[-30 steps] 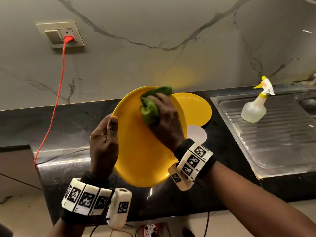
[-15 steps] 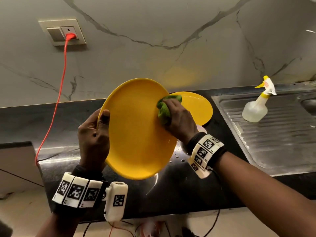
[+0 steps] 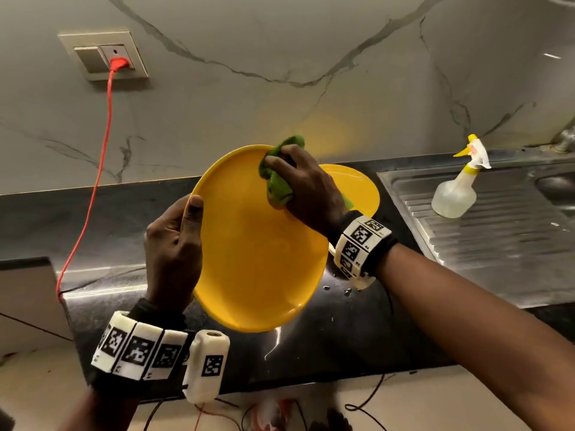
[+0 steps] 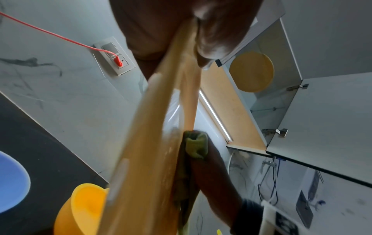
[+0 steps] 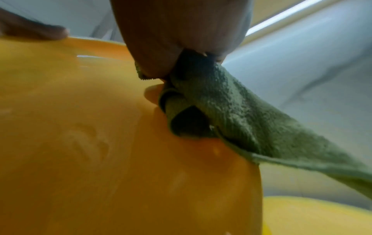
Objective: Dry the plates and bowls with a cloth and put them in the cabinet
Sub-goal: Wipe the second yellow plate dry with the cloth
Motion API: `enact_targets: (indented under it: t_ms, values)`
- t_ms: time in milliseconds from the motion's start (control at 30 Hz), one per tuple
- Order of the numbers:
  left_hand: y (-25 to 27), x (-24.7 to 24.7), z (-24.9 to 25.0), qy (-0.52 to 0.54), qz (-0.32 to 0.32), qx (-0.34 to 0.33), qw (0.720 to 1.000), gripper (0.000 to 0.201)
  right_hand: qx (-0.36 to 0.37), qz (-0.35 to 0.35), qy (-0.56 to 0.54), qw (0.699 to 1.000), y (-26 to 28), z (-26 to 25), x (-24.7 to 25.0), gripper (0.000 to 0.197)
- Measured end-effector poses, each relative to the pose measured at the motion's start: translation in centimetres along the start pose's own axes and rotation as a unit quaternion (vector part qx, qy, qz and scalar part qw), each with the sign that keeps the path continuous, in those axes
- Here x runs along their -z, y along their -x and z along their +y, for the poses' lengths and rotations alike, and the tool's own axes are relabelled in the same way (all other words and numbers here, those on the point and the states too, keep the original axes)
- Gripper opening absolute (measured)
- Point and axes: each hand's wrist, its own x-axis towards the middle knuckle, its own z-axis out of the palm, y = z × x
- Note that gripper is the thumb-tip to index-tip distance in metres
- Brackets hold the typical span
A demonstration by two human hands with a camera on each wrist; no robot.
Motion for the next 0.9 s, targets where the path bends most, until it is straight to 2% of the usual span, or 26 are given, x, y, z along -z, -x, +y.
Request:
enact_targets:
  t_ms: [33, 100, 133, 200, 267, 367, 400, 467, 533, 600, 767, 900]
  values:
    - [-0.1, 0.2, 0.1, -0.002, 0.007, -0.007, 1.0, 0.031, -0.028, 0.004, -0.017, 0.999, 0.4, 0.2, -0.1, 0.045]
    - [-0.1, 0.5, 0.1, 0.003, 0.019, -0.017, 1.0, 0.03, -0.129, 0.003, -0.068, 0.989, 1.6, 0.4, -0.1, 0.045]
    - [0.0, 0.6, 0.1, 0.002, 0.023, -0.021, 1.0, 0.033, -0.183, -0.005, -0.093, 0.979, 2.4, 0.4, -0.3, 0.046]
    - [0.2, 0.6, -0.1, -0.008, 0.027, -0.023, 0.999, 0.054, -0.266, -0.012, -0.143, 0.953, 3.8, 0.3, -0.8, 0.046]
    - [0.4, 0.4, -0.5, -0.003, 0.031, -0.018, 0.999, 0.059, -0.32, 0.009, -0.194, 0.927, 4.4, 0.3, -1.4, 0.049]
    - [0.5, 0.0, -0.6, -0.013, 0.027, -0.023, 0.999, 0.056, -0.375, 0.052, -0.223, 0.899, 3.3, 0.0, -1.4, 0.048]
    - [0.5, -0.2, -0.6, -0.02, 0.024, -0.027, 0.999, 0.054, -0.357, 0.076, -0.222, 0.904, 2.5, -0.3, -1.2, 0.045]
    - [0.3, -0.6, -0.5, -0.036, 0.021, -0.029, 0.999, 0.051, -0.261, 0.119, -0.21, 0.935, 0.9, -1.0, -0.5, 0.039]
    - [0.1, -0.8, -0.6, -0.042, 0.023, -0.026, 0.999, 0.047, -0.159, 0.109, -0.189, 0.963, -0.7, -1.8, 0.1, 0.046]
    - [0.0, -0.7, -0.8, -0.044, 0.024, -0.032, 0.998, 0.043, -0.092, 0.091, -0.16, 0.979, -1.4, -2.2, 0.4, 0.052]
    - [-0.2, 0.3, -0.9, -0.038, 0.02, -0.049, 0.998, 0.043, -0.036, 0.122, -0.074, 0.989, 0.7, 0.5, -0.2, 0.044]
    - [-0.5, 1.0, -0.7, -0.056, 0.011, -0.068, 0.996, 0.048, -0.022, 0.075, -0.048, 0.996, 4.4, 2.0, -1.5, 0.04]
